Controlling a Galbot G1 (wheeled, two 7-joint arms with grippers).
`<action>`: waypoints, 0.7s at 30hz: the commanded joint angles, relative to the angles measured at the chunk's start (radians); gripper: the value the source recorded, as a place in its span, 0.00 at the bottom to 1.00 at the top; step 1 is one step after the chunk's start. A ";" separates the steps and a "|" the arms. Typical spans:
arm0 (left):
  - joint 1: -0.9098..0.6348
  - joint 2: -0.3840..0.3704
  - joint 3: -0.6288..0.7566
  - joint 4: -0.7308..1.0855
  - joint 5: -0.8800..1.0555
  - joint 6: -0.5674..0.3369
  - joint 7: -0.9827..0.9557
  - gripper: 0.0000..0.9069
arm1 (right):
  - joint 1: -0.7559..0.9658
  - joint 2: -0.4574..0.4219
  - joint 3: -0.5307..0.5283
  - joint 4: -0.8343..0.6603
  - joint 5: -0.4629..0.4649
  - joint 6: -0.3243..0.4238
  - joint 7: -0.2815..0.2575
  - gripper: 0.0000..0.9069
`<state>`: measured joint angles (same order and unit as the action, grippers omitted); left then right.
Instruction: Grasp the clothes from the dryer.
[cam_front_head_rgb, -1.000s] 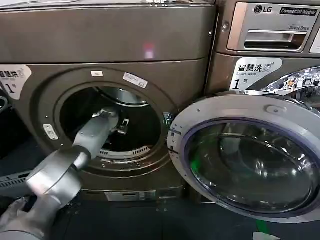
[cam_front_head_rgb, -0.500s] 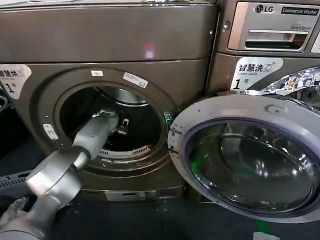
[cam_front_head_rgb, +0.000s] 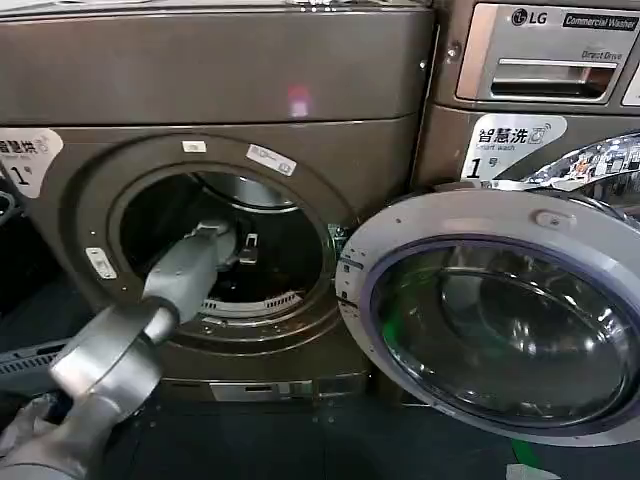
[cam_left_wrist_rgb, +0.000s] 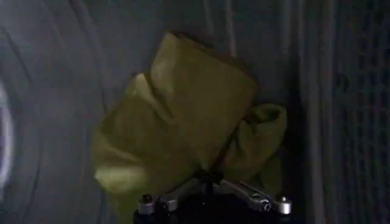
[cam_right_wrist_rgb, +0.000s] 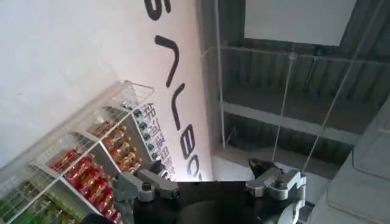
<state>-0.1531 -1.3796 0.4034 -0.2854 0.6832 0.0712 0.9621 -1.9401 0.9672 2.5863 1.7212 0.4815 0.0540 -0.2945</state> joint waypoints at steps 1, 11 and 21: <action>0.038 0.014 -0.094 -0.077 -0.220 0.092 -0.211 0.00 | 0.007 0.000 -0.012 0.007 0.000 0.000 -0.001 1.00; 0.129 0.038 -0.185 -0.203 -0.368 0.142 -0.429 0.00 | 0.014 -0.010 -0.024 0.008 -0.002 0.000 -0.004 1.00; 0.231 0.060 -0.242 -0.322 -0.556 0.143 -0.635 0.00 | 0.027 -0.009 -0.038 0.010 -0.005 0.002 -0.007 1.00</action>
<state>-0.0168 -1.3338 0.2335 -0.4809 0.3299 0.1919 0.5652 -1.9191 0.9571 2.5563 1.7293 0.4775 0.0543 -0.3003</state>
